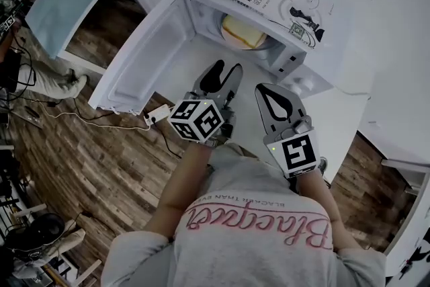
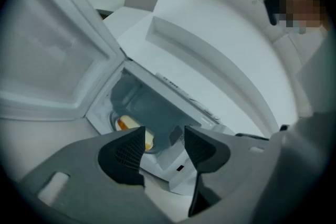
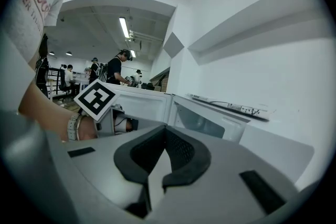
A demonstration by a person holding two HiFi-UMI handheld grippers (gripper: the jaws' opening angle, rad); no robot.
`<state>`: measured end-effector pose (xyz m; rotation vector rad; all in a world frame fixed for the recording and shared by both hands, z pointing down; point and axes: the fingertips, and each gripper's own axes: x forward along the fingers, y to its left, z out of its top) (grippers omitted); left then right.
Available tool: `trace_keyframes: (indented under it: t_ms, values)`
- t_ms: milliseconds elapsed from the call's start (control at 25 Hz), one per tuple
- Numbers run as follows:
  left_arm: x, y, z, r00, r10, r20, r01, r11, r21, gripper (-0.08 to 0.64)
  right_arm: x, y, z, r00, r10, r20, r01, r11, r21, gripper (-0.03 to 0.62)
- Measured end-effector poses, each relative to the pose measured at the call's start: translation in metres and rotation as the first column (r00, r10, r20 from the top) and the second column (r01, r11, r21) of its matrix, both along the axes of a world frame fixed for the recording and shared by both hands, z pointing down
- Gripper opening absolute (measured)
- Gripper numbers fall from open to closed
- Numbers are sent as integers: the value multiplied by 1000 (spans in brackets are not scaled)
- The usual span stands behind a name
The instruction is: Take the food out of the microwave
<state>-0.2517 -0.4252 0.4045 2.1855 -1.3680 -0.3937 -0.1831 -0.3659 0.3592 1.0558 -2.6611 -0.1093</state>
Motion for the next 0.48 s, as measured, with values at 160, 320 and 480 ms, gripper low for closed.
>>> trace_keyframes:
  t_ms: [160, 320, 480]
  values:
    - [-5, -28, 36, 992, -26, -120, 10, 991, -131, 238, -2, -10, 13, 1000, 1, -5, -1, 1000, -30, 11]
    - [-7, -57, 71, 972, -71, -223, 9, 963, -268, 238, -4, -13, 29, 999, -28, -25, 26, 997, -71, 11]
    - [-9, -82, 97, 934, -139, -330, 2, 923, -384, 238, -1, -16, 41, 999, -28, -44, 23, 994, -108, 11]
